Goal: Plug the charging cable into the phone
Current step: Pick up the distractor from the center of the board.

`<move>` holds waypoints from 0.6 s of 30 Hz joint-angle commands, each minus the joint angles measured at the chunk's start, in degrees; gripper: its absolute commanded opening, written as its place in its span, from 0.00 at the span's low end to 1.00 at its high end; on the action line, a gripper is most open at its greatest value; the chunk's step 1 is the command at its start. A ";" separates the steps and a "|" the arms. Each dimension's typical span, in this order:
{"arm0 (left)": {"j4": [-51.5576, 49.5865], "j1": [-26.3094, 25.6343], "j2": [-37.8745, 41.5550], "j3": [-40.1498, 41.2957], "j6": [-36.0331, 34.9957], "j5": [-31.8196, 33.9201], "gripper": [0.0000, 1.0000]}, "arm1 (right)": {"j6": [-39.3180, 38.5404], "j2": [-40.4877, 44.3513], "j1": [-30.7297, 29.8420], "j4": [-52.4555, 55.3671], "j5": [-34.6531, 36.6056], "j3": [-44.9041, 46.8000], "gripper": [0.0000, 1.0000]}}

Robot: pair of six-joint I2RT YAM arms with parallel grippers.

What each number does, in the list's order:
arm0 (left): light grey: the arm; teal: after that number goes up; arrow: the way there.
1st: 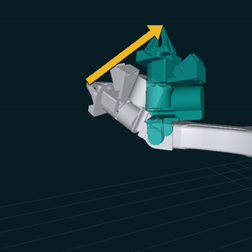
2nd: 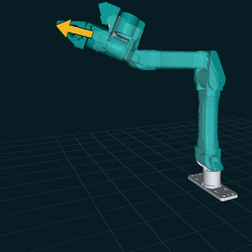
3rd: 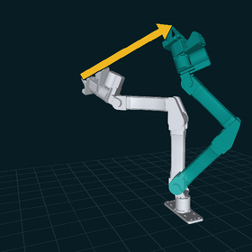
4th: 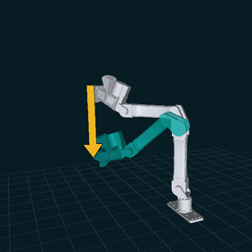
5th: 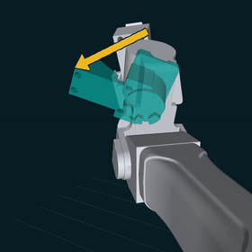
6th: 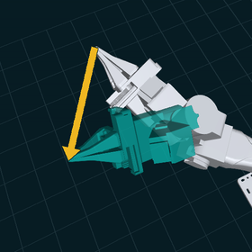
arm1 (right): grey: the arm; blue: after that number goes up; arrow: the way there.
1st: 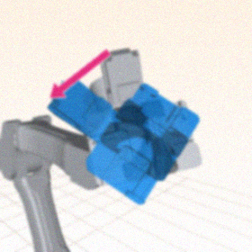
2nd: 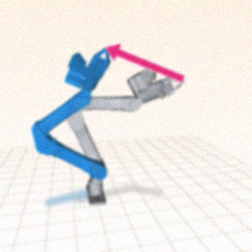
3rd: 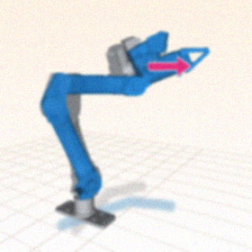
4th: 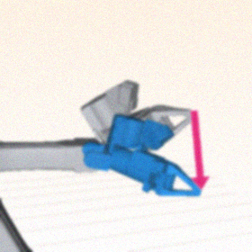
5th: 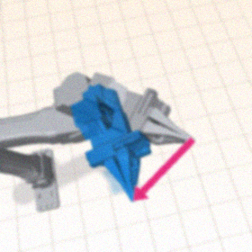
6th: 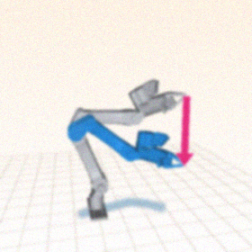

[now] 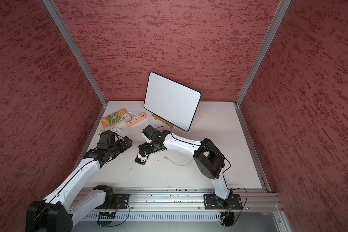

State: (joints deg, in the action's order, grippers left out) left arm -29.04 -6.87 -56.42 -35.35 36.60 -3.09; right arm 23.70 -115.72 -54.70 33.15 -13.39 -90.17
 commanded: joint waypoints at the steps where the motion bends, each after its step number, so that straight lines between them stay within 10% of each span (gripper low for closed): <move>1: 0.57 0.75 0.70 0.82 -0.03 -0.81 1.00 | -0.76 -1.80 -1.20 1.87 1.39 -2.86 0.99; 18: 0.86 1.50 2.52 1.10 -0.07 -2.11 1.00 | -0.65 -8.52 -3.76 6.57 6.48 -10.50 0.99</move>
State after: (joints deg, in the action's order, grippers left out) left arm -28.91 -6.00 -54.81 -34.81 36.62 -4.64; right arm 23.51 -122.85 -57.74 37.58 -9.76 -98.85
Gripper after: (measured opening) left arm 0.997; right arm 0.987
